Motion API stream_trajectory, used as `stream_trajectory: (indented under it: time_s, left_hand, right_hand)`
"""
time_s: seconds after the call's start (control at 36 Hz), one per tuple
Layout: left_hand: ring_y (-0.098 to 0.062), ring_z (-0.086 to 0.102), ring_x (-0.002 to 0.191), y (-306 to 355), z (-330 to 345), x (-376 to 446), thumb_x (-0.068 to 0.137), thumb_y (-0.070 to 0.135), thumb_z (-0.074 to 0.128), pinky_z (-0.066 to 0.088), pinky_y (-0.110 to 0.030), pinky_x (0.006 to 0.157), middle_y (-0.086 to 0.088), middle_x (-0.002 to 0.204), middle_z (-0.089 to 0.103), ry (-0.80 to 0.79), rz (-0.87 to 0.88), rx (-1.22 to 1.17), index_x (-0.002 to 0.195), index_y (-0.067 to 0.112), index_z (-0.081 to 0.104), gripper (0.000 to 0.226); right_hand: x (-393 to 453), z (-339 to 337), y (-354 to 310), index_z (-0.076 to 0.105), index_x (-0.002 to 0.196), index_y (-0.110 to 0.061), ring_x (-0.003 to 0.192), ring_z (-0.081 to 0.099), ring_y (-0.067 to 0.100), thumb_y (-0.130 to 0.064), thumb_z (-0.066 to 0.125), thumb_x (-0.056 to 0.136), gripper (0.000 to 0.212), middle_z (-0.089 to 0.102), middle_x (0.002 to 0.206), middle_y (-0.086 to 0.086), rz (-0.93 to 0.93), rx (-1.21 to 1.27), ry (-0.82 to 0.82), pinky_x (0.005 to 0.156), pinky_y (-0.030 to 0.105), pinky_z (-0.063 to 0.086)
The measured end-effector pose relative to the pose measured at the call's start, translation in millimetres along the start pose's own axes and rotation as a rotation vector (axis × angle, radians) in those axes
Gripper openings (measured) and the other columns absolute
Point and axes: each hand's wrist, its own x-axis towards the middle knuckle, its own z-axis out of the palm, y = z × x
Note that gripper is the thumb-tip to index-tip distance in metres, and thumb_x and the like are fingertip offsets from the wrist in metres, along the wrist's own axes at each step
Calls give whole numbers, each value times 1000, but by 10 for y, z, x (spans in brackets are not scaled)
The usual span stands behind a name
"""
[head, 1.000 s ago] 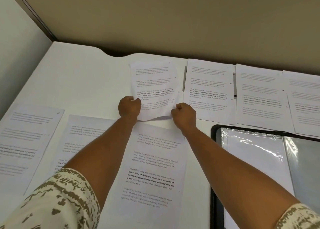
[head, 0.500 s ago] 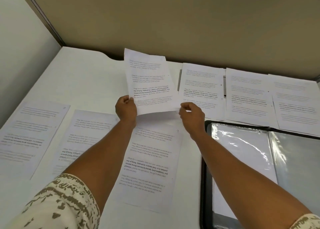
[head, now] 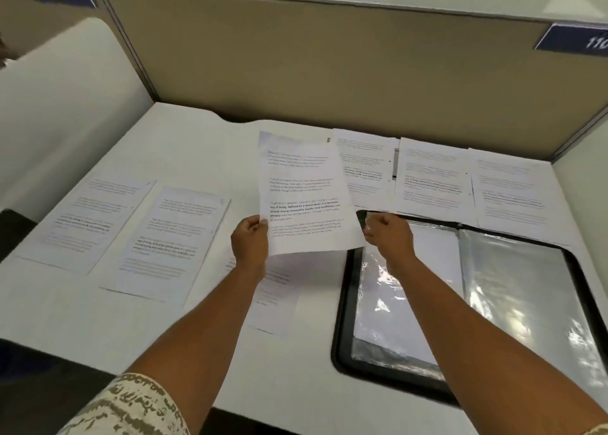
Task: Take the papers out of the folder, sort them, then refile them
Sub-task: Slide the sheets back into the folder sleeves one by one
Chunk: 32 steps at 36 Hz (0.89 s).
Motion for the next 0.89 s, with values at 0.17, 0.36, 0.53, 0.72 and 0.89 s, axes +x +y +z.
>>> stream_trajectory:
  time_s: [0.17, 0.36, 0.53, 0.72, 0.89]
  left_hand:
    - [-8, 64, 86, -139, -48, -683, 96, 17, 64, 53, -21, 70, 7, 98, 70, -54, -9, -34, 103, 18, 68, 8]
    - [-17, 70, 91, -406, -121, -1295, 94, 14, 67, 58, -28, 78, 1, 99, 74, -186, -46, -87, 103, 13, 71, 10]
    - [-28, 70, 99, -571, -176, -1656, 91, 8, 63, 59, -46, 88, -5, 105, 75, -367, -122, -86, 103, 13, 69, 14]
    - [-26, 69, 95, -603, -215, -1835, 95, 25, 60, 54, -39, 80, -8, 109, 74, -547, -183, -74, 116, 15, 67, 24]
    - [-24, 68, 104, -726, -188, -1938, 95, 36, 63, 55, -42, 92, -3, 111, 73, -581, -185, 67, 122, 21, 64, 31]
  right_hand:
    - [-321, -414, 103, 71, 92, -11, 92, 73, 28, -9, 66, 93, 6, 74, 97, 8, 87, 159, -112, 78, 33, 59]
    - [-610, -865, 295, 64, 113, -5, 93, 72, 27, -20, 64, 98, 21, 73, 105, 11, 200, 272, -189, 71, 33, 57]
    - [-860, -1144, 605, 67, 116, -2, 93, 74, 31, -5, 62, 97, 20, 76, 108, 13, 202, 241, -198, 76, 43, 61]
    - [-1305, -1350, 928, 68, 117, -5, 97, 74, 35, -5, 61, 97, 21, 76, 107, 13, 216, 226, -131, 87, 57, 58]
    - [-1727, -1464, 1169, 69, 114, -9, 96, 74, 34, -6, 58, 99, 19, 77, 106, 12, 259, 293, -91, 79, 52, 60]
